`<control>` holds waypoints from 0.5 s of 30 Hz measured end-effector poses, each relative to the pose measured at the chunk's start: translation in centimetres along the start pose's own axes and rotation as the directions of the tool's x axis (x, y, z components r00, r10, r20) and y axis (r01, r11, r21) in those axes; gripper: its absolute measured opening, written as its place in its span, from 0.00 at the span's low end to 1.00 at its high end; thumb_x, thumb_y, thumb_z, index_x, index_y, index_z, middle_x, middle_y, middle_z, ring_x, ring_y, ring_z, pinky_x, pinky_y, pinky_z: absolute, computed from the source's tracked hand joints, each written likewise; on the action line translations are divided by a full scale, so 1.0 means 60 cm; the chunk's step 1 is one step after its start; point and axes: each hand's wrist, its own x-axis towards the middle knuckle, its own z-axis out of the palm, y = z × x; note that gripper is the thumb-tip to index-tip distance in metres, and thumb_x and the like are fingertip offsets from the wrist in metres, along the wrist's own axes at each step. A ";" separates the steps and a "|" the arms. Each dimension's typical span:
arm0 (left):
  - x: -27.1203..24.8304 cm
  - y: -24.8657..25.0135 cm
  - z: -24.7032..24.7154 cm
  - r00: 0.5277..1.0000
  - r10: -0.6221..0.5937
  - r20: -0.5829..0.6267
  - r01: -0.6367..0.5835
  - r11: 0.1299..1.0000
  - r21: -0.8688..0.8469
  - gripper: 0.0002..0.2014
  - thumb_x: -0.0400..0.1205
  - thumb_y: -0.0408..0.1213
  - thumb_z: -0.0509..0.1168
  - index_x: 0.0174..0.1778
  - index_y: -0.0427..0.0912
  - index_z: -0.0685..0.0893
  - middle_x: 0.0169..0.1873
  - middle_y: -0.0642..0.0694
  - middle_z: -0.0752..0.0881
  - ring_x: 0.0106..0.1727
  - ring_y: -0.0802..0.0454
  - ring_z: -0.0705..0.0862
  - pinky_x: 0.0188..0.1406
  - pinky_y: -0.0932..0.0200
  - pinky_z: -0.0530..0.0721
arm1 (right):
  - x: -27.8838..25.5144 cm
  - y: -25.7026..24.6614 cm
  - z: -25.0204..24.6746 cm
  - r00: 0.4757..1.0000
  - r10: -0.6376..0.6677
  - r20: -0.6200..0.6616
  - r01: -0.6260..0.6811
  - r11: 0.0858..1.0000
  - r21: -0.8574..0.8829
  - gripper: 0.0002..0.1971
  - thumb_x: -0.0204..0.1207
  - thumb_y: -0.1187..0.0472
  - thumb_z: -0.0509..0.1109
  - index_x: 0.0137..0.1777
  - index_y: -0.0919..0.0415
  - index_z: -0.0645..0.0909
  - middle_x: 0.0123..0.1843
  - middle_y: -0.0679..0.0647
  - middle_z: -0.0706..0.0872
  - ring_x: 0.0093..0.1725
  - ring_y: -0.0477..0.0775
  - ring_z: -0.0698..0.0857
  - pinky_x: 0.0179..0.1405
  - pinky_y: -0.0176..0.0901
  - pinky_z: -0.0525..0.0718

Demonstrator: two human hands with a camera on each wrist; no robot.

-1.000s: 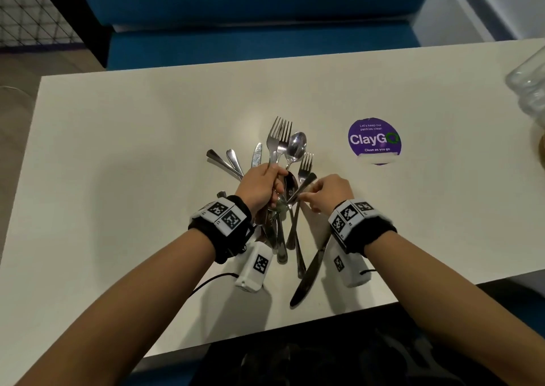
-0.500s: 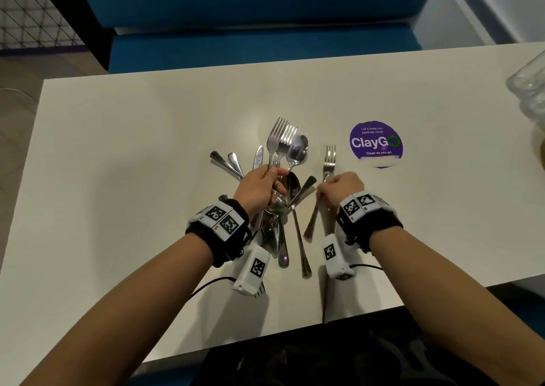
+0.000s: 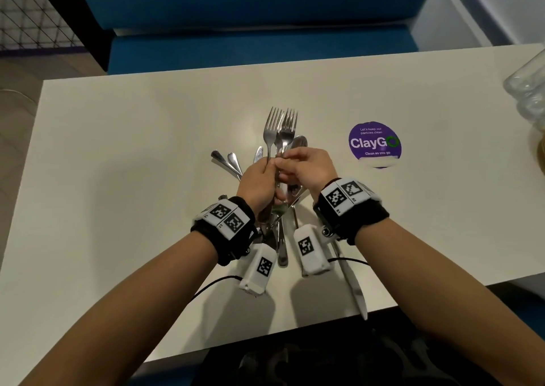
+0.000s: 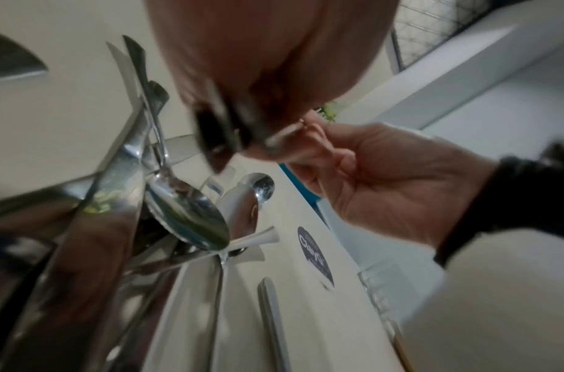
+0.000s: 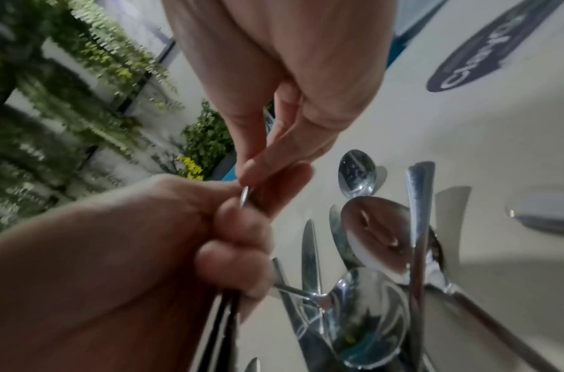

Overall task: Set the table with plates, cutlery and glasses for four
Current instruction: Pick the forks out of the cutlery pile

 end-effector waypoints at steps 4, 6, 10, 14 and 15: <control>0.002 -0.006 -0.005 0.996 0.074 -0.047 -0.066 0.988 0.141 0.16 0.89 0.42 0.49 0.50 0.38 0.81 0.38 0.41 0.85 0.30 0.51 0.78 0.29 0.59 0.74 | 0.004 0.001 0.003 0.999 0.002 -0.036 -0.003 1.000 -0.024 0.05 0.69 0.69 0.77 0.41 0.63 0.84 0.34 0.57 0.87 0.25 0.48 0.86 0.31 0.38 0.88; -0.001 -0.004 -0.011 0.999 0.053 0.012 -0.054 0.993 0.102 0.16 0.89 0.42 0.49 0.45 0.41 0.79 0.33 0.44 0.85 0.22 0.55 0.78 0.23 0.62 0.72 | 0.005 0.003 0.004 1.000 0.022 -0.020 -0.023 0.998 -0.066 0.02 0.71 0.64 0.76 0.41 0.62 0.86 0.33 0.58 0.87 0.24 0.47 0.84 0.35 0.40 0.88; -0.008 -0.001 -0.026 0.992 -0.010 0.128 0.018 0.998 -0.062 0.17 0.89 0.42 0.49 0.47 0.39 0.81 0.32 0.41 0.86 0.20 0.53 0.81 0.19 0.63 0.80 | 0.010 -0.006 -0.001 0.998 0.045 -0.034 -0.047 0.996 -0.073 0.08 0.72 0.64 0.76 0.47 0.70 0.87 0.32 0.56 0.86 0.27 0.46 0.83 0.36 0.35 0.87; -0.008 0.002 -0.034 0.993 -0.056 0.099 0.072 0.983 -0.166 0.16 0.90 0.41 0.48 0.50 0.39 0.80 0.29 0.40 0.84 0.23 0.49 0.81 0.22 0.61 0.82 | 0.011 -0.012 -0.002 1.000 0.005 0.006 -0.004 0.996 -0.090 0.12 0.73 0.62 0.76 0.52 0.70 0.86 0.31 0.52 0.86 0.25 0.40 0.85 0.37 0.34 0.87; -0.008 0.003 -0.033 0.995 -0.038 0.089 0.049 0.991 -0.128 0.16 0.90 0.42 0.48 0.50 0.39 0.79 0.27 0.42 0.82 0.21 0.53 0.80 0.19 0.64 0.78 | 0.010 -0.012 0.001 1.000 -0.020 0.021 0.023 0.990 -0.142 0.12 0.73 0.61 0.76 0.51 0.69 0.87 0.32 0.52 0.87 0.27 0.41 0.85 0.39 0.35 0.87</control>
